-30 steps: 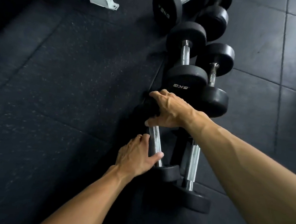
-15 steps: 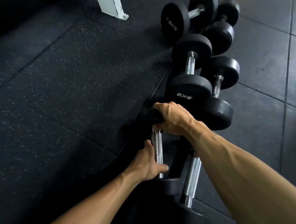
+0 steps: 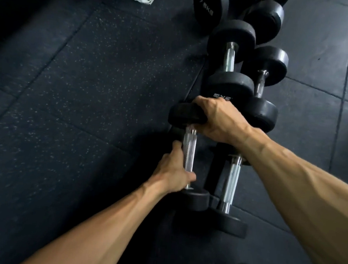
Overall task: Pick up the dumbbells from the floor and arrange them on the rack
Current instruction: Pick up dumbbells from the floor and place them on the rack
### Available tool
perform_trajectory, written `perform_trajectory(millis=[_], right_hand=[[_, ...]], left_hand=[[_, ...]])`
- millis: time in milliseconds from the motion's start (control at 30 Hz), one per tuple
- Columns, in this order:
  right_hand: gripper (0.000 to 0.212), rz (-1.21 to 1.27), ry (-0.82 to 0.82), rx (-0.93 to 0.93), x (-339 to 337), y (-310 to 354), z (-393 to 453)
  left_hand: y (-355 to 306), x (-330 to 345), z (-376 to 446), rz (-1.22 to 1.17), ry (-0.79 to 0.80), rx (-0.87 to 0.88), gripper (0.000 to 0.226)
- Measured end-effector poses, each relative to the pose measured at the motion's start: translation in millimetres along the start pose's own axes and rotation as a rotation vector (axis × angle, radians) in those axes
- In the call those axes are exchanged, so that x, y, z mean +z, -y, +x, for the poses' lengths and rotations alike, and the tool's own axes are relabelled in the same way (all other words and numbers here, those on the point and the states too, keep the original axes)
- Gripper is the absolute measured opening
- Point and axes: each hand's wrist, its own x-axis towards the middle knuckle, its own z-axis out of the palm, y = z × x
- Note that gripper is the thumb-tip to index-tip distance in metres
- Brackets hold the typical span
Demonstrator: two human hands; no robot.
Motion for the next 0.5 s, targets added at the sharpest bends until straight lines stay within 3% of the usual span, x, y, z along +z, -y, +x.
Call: perform_trajectory(millis=[200,500], right_hand=[[0.033,0.011,-0.016,0.055,-86,44,-20],[0.038,0.021,-0.048,0.17,-269,149,-73]], left_hand=[[-48,-60,-63,0.002,0.028,0.033,0.067],[-139,-187,-205,0.064,0.127,0.126,0.064]])
